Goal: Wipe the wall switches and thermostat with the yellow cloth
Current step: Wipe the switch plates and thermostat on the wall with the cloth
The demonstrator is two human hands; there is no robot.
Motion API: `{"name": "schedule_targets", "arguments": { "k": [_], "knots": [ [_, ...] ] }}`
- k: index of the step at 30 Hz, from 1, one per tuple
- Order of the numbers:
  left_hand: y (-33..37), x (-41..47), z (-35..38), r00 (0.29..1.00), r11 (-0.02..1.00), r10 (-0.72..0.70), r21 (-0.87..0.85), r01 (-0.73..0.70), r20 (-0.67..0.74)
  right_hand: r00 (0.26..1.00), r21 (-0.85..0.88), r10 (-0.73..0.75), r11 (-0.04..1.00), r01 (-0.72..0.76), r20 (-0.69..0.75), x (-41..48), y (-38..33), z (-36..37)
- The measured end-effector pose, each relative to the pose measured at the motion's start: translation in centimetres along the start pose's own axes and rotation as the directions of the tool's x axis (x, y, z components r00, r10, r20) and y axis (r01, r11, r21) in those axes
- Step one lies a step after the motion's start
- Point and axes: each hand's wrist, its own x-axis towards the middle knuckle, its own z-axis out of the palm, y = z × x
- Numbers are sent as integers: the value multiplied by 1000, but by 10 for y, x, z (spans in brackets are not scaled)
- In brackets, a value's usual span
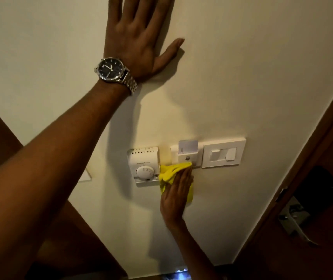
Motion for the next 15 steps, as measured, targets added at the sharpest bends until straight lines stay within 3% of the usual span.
{"name": "schedule_targets", "arguments": {
  "k": [2,5,9,12,15],
  "knots": [
    [0,0,-4,1000,1000,-3,-8,3,16,999,19,33,999,-33,16,-10,4,2],
    [0,-2,-2,1000,1000,2,-25,-2,27,996,51,54,997,-51,-74,24,-3,8],
    [-3,-3,1,1000,1000,12,-14,-12,-6,977,-65,-151,988,143,-153,58,1,13],
    [0,-1,2,1000,1000,26,15,-26,-11,954,-165,-291,947,276,-72,45,25,13],
    [-1,4,-12,992,999,34,-5,-33,125,978,-113,-198,972,205,70,16,33,-1]
  ]
}}
